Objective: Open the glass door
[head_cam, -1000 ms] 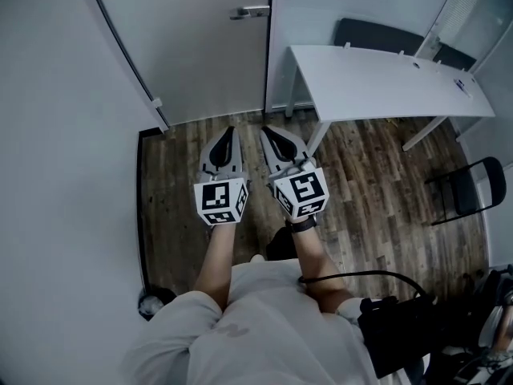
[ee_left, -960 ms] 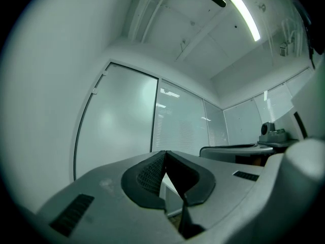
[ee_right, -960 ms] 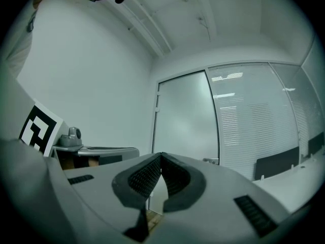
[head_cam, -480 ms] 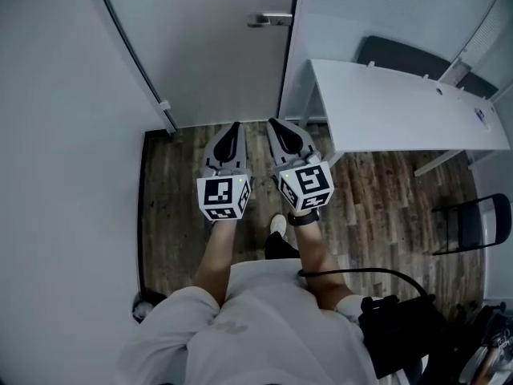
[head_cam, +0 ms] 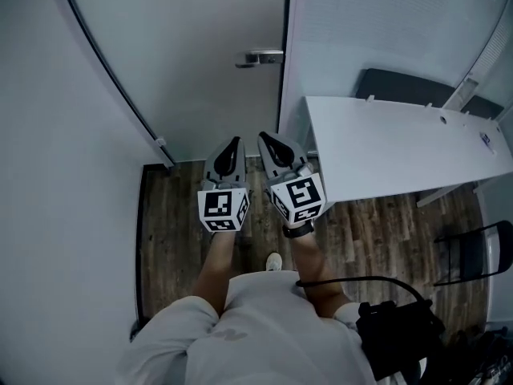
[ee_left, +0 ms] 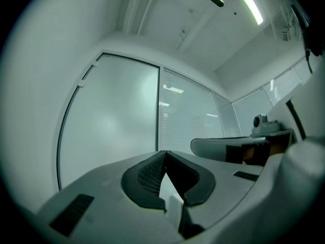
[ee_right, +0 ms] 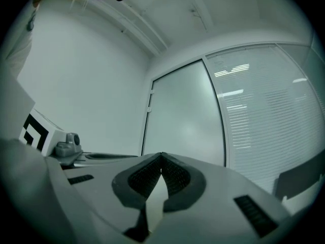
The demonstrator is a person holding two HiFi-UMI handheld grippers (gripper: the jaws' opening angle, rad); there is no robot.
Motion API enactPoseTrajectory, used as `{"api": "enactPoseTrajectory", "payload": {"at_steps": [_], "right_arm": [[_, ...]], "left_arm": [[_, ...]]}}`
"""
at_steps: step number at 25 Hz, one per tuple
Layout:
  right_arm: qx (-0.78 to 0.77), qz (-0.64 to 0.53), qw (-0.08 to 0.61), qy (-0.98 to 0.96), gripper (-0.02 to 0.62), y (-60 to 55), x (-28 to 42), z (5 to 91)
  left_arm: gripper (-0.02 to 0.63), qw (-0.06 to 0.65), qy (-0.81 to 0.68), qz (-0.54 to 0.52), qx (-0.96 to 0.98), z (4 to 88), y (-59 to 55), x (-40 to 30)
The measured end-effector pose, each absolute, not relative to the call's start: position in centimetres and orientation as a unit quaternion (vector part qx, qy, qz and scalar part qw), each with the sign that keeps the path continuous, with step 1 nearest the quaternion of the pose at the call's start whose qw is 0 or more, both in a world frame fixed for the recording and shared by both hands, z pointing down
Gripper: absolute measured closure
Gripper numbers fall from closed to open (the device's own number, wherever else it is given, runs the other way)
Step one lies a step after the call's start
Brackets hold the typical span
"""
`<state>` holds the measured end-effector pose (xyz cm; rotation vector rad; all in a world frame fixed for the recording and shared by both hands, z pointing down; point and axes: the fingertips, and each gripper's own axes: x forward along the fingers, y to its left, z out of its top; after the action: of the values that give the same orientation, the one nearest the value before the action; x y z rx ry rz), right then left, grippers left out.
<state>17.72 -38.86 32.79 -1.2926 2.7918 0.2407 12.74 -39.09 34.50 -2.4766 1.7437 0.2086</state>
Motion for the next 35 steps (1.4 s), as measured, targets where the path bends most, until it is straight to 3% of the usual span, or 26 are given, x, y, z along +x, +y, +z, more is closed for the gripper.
{"api": "enactPoseTrajectory", "payload": {"at_steps": [4, 15, 35], "right_arm": [[-0.425, 0.113, 0.023, 0.898, 0.592, -41.7, 18.8, 32.1], [-0.466, 0.044, 0.004, 0.884, 0.592, -50.2, 24.3, 37.0], [-0.521, 0.052, -0.007, 0.852, 0.592, -74.2, 22.4, 35.4]], "left_arm": [[0.601, 0.053, 0.583, 0.054, -0.809, 35.7, -43.0, 13.8], [0.601, 0.046, 0.576, 0.02, -0.816, 38.6, -50.1, 15.8], [0.601, 0.079, 0.488, -0.029, -0.869, 37.3, -77.2, 13.5]]}}
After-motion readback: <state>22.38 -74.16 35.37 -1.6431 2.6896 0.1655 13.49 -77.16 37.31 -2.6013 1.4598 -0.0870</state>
